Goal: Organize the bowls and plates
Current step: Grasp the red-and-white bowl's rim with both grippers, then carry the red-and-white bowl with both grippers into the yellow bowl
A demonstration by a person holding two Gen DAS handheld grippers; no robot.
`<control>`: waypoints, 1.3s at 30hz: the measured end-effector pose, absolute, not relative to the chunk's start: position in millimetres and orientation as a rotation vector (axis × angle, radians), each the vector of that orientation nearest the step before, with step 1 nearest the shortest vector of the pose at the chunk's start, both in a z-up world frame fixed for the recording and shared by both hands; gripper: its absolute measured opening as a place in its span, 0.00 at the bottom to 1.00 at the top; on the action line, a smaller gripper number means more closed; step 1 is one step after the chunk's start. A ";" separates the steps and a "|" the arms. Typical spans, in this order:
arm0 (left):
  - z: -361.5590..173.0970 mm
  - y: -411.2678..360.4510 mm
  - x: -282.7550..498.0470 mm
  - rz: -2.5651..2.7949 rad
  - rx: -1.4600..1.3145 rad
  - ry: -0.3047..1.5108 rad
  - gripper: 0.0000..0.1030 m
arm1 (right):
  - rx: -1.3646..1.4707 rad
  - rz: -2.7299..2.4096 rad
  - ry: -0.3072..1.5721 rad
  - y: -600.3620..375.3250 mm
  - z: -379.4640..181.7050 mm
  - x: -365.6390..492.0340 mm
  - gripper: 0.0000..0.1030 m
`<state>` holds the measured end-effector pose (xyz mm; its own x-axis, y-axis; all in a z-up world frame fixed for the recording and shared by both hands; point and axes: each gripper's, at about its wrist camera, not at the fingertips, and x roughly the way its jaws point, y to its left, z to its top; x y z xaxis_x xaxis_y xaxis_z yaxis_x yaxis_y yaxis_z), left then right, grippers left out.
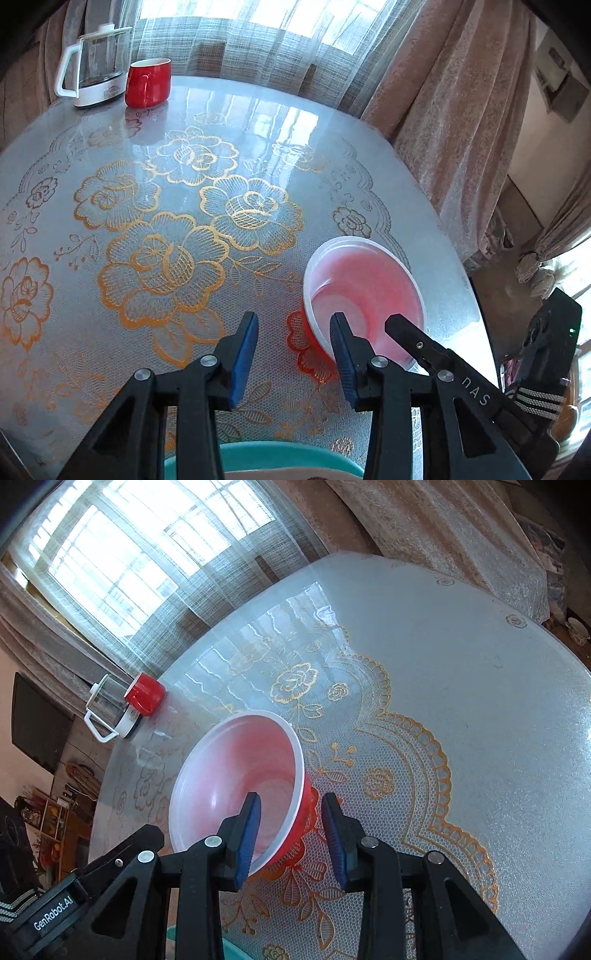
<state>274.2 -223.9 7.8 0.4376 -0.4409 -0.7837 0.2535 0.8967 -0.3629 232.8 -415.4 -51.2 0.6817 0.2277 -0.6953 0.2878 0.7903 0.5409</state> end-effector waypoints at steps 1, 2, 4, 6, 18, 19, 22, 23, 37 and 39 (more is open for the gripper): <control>5.6 -226.5 276.5 -0.433 -0.202 1.038 0.36 | 0.677 -0.031 0.842 -416.1 -52.2 234.1 0.28; 3.1 -229.6 278.8 -0.441 -0.199 1.044 0.32 | 0.674 -0.027 0.848 -416.6 -53.2 235.3 0.25; -3.3 -237.5 281.5 -0.460 -0.183 1.069 0.15 | 0.667 -0.017 0.853 -416.5 -53.7 236.9 0.20; -6.0 -242.3 278.8 -0.458 -0.163 1.069 0.12 | 0.649 -0.006 0.851 -413.8 -51.7 237.5 0.17; -0.8 -212.9 251.8 -0.425 -0.118 1.037 0.12 | 0.561 0.023 0.891 -387.4 -45.7 234.2 0.17; -0.7 -208.1 250.7 -0.421 -0.122 1.039 0.12 | 0.551 0.032 0.900 -383.0 -46.0 234.5 0.17; 2.7 -195.3 246.4 -0.403 -0.131 1.031 0.12 | 0.520 0.058 0.911 -370.3 -43.2 235.0 0.17; 4.7 -191.4 244.6 -0.399 -0.134 1.024 0.12 | 0.507 0.068 0.915 -365.4 -41.6 235.8 0.17; 23.8 -129.4 210.9 -0.342 -0.186 0.967 0.12 | 0.387 0.201 0.921 -308.0 -19.1 228.6 0.17; 26.3 -122.4 205.5 -0.338 -0.198 0.961 0.12 | 0.387 0.215 0.917 -302.2 -15.4 226.5 0.17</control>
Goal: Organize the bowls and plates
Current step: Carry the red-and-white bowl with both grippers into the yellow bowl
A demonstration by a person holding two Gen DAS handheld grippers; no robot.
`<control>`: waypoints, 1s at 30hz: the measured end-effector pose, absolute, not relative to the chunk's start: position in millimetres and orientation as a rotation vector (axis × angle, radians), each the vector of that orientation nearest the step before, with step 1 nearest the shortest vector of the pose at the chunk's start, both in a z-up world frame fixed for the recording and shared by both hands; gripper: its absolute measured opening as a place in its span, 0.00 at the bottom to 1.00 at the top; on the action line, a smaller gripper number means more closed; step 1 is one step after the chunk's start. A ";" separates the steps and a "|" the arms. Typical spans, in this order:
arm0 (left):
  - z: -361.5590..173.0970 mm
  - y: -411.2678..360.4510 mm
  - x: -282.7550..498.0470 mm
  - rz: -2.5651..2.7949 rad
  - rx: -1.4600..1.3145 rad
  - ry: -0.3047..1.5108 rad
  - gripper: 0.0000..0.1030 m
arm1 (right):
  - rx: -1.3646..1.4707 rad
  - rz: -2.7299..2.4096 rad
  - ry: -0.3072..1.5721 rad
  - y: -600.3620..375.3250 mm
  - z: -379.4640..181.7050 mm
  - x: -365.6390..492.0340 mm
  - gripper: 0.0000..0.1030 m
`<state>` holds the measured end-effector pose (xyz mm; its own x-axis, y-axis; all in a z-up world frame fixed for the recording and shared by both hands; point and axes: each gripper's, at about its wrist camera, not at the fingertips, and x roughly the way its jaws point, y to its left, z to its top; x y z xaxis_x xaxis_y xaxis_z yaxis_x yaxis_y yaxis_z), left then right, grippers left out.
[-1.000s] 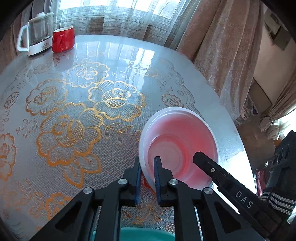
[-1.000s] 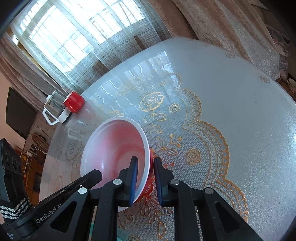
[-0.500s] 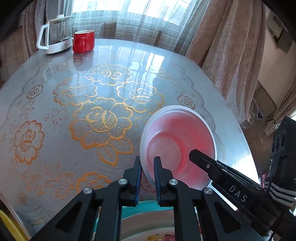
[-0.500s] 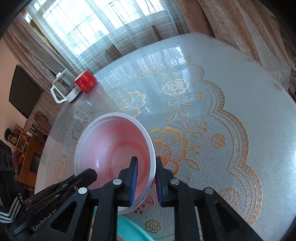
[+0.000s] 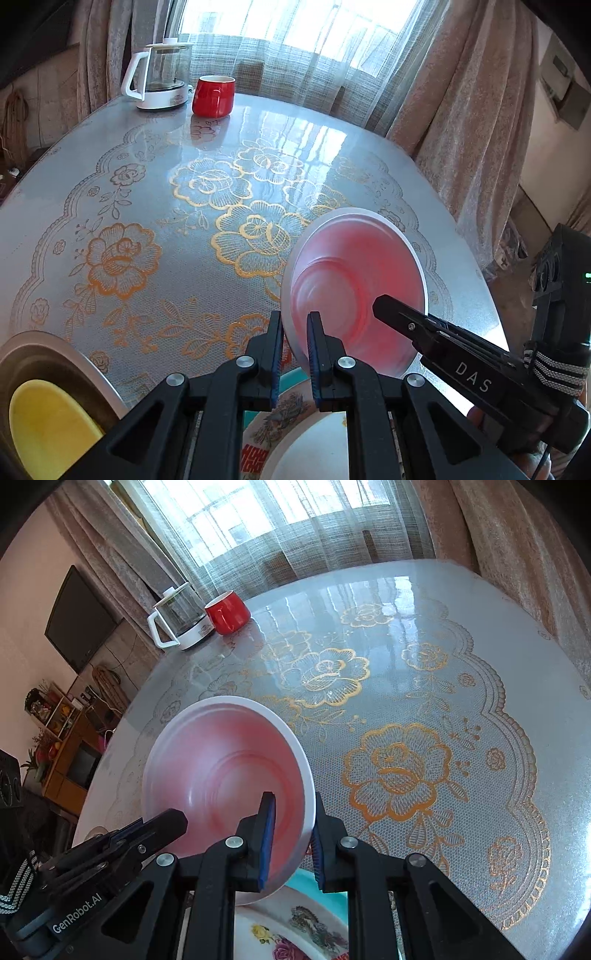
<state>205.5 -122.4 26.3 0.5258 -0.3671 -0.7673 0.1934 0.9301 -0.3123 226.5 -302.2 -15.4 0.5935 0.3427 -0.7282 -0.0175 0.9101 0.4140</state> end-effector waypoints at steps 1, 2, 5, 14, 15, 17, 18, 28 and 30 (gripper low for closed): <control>27.5 -119.3 203.0 -0.334 -0.199 0.958 0.12 | 0.385 0.221 0.916 -299.5 -13.4 225.4 0.17; 28.8 -116.7 200.6 -0.328 -0.198 0.952 0.12 | 0.380 0.227 0.914 -294.7 -11.6 225.6 0.17; 33.8 -106.7 193.1 -0.314 -0.203 0.933 0.12 | 0.363 0.244 0.908 -284.6 -6.6 222.3 0.17; 44.4 -75.4 168.4 -0.291 -0.229 0.895 0.12 | 0.364 0.288 0.899 -258.9 0.0 208.5 0.17; 45.7 -72.9 164.6 -0.284 -0.223 0.887 0.12 | 0.365 0.293 0.899 -255.5 -0.1 205.8 0.17; 47.0 -68.2 157.7 -0.268 -0.208 0.873 0.12 | 0.363 0.305 0.896 -249.0 0.3 199.1 0.17; 47.4 -65.7 154.2 -0.259 -0.203 0.870 0.12 | 0.360 0.311 0.895 -246.1 0.6 195.6 0.17; 51.5 -40.6 117.6 -0.218 -0.186 0.836 0.12 | 0.363 0.364 0.882 -224.9 3.3 165.6 0.17; 50.6 -35.1 111.2 -0.212 -0.194 0.835 0.12 | 0.366 0.375 0.881 -221.2 4.2 159.4 0.17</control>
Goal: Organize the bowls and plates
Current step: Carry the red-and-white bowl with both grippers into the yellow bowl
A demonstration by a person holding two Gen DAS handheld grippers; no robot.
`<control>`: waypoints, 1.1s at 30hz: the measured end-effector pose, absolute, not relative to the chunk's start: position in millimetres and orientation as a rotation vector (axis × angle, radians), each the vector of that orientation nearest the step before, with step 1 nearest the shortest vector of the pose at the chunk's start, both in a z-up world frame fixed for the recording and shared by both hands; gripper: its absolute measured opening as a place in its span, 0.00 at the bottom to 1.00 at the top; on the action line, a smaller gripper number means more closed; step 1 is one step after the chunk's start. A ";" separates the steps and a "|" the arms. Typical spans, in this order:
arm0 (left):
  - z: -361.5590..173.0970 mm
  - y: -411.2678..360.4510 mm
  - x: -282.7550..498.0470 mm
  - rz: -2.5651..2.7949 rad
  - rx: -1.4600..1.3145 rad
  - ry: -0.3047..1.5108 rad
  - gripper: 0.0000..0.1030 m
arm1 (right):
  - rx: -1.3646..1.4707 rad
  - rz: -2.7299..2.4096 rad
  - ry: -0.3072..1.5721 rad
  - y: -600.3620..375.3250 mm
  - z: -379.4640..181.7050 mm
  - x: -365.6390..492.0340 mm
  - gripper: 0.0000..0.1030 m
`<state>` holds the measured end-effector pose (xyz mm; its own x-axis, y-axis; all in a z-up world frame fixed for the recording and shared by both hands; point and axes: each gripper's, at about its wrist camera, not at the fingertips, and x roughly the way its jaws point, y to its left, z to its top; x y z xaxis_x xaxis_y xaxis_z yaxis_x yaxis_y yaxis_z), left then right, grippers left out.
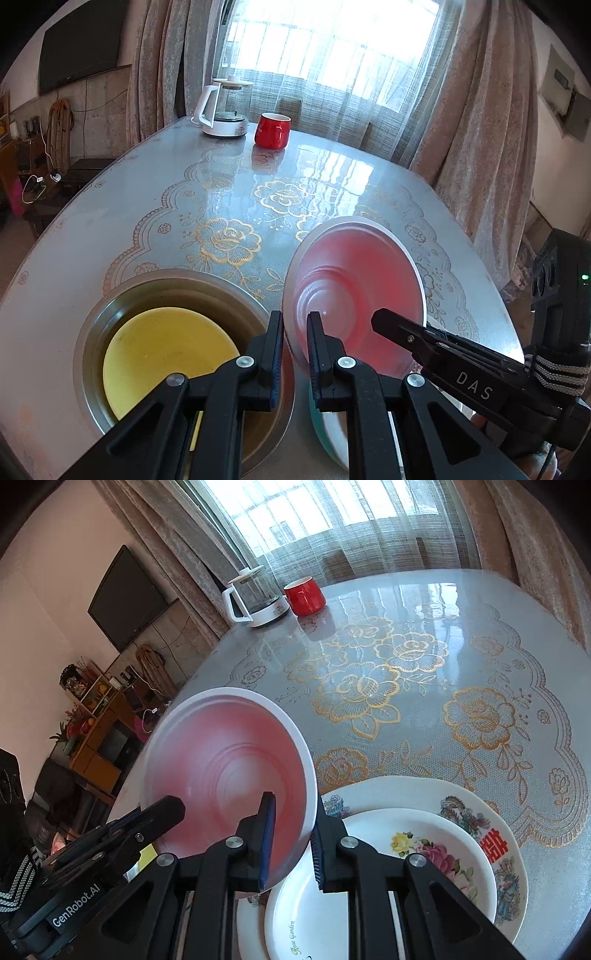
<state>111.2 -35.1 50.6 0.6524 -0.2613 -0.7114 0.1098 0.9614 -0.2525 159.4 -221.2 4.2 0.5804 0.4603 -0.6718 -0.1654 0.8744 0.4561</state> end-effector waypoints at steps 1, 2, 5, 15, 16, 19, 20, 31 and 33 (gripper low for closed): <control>50.2 -32.0 107.7 -0.208 -0.198 0.835 0.12 | 0.368 0.381 0.880 -219.4 4.4 156.9 0.17; 49.9 -29.0 104.4 -0.202 -0.200 0.834 0.12 | 0.369 0.387 0.879 -217.9 4.9 152.3 0.17; 51.0 -20.3 94.1 -0.183 -0.194 0.813 0.12 | 0.364 0.408 0.874 -209.7 6.4 144.3 0.17; 50.6 25.9 67.6 -0.146 -0.257 0.782 0.12 | 0.310 0.488 0.882 -165.9 9.4 128.3 0.19; 49.4 31.7 66.1 -0.146 -0.272 0.788 0.13 | 0.302 0.498 0.882 -161.3 10.3 126.4 0.19; 44.3 51.1 63.0 -0.145 -0.326 0.808 0.13 | 0.290 0.528 0.883 -149.8 12.0 123.3 0.19; 42.4 57.4 62.4 -0.142 -0.345 0.815 0.13 | 0.292 0.537 0.886 -146.0 11.9 122.7 0.19; 27.6 85.9 57.4 -0.090 -0.420 0.848 0.13 | 0.277 0.588 0.927 -113.1 2.5 127.1 0.21; 25.7 88.1 57.9 -0.082 -0.420 0.851 0.13 | 0.275 0.593 0.933 -110.2 0.6 130.0 0.21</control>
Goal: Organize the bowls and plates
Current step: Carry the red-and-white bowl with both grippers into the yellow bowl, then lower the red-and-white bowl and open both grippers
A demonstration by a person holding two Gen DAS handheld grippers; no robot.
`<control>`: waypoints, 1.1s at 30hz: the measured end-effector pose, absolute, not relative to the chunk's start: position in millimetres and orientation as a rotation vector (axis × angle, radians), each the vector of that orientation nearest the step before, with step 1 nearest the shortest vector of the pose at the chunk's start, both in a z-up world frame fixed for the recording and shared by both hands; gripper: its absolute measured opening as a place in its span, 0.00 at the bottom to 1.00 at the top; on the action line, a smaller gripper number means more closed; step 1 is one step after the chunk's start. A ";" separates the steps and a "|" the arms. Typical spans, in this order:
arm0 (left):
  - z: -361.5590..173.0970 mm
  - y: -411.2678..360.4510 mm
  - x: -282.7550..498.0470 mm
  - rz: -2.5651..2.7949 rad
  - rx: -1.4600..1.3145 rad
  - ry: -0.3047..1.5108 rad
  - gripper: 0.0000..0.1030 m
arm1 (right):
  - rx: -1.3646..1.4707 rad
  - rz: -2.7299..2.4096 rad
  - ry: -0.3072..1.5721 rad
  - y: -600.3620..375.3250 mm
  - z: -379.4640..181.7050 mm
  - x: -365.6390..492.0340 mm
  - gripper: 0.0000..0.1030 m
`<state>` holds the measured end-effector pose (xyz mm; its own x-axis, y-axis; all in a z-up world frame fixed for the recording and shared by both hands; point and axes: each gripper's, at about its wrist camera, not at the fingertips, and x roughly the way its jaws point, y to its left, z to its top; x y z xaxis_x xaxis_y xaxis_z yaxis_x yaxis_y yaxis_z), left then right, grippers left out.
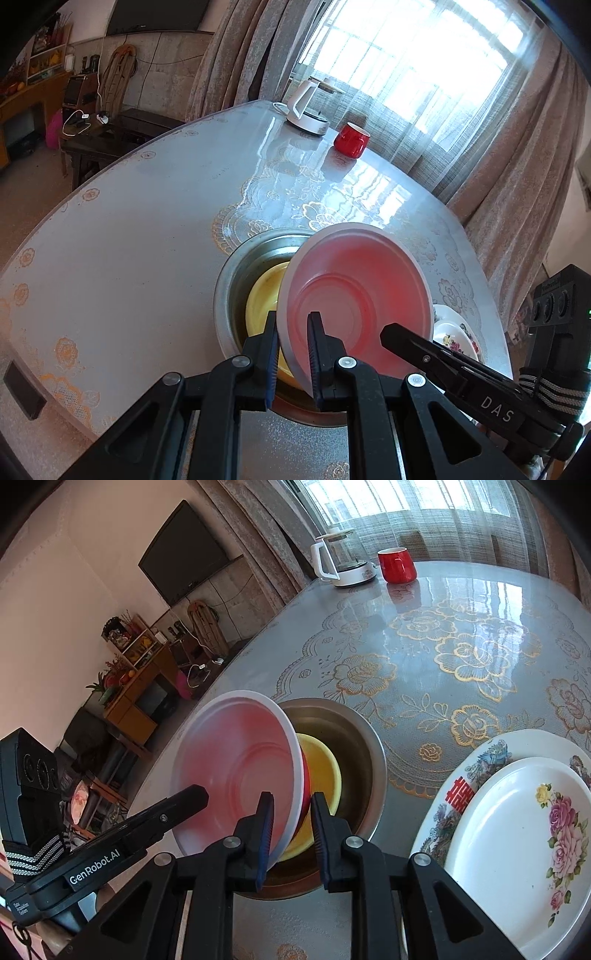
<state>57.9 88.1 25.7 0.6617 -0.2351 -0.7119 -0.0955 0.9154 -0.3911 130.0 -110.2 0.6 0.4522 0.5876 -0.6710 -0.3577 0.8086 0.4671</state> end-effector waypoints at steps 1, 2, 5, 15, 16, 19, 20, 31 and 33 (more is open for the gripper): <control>23.9 89.9 58.8 -0.079 -0.424 0.855 0.13 | 0.273 0.596 0.936 -108.7 -0.3 130.9 0.22; 22.0 90.6 59.7 -0.077 -0.426 0.861 0.13 | 0.273 0.599 0.940 -107.3 -0.8 129.6 0.24; 15.5 92.0 62.3 -0.068 -0.422 0.883 0.13 | 0.267 0.599 0.949 -104.4 -3.0 128.9 0.25; 5.8 92.6 67.1 -0.043 -0.400 0.909 0.13 | 0.266 0.584 0.971 -105.4 -9.8 126.5 0.27; 5.6 93.3 66.0 -0.038 -0.398 0.908 0.13 | 0.267 0.585 0.974 -105.7 -10.4 126.3 0.28; 5.7 94.2 66.1 -0.025 -0.386 0.900 0.13 | 0.277 0.573 0.981 -108.7 -11.9 126.8 0.31; 5.6 94.6 66.1 -0.023 -0.384 0.898 0.13 | 0.283 0.568 0.983 -111.0 -12.8 128.7 0.31; 2.2 81.6 63.3 -0.005 -0.281 0.871 0.12 | 0.215 0.528 0.943 -108.0 -14.3 123.6 0.13; 1.9 79.2 63.1 0.001 -0.261 0.867 0.12 | 0.197 0.524 0.933 -106.1 -13.4 122.0 0.13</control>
<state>63.1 79.2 1.9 0.6493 -0.1042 -0.7534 -0.1068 0.9683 -0.2260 122.0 -106.1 -13.4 0.4820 0.5098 -0.7126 -0.3435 0.8581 0.3816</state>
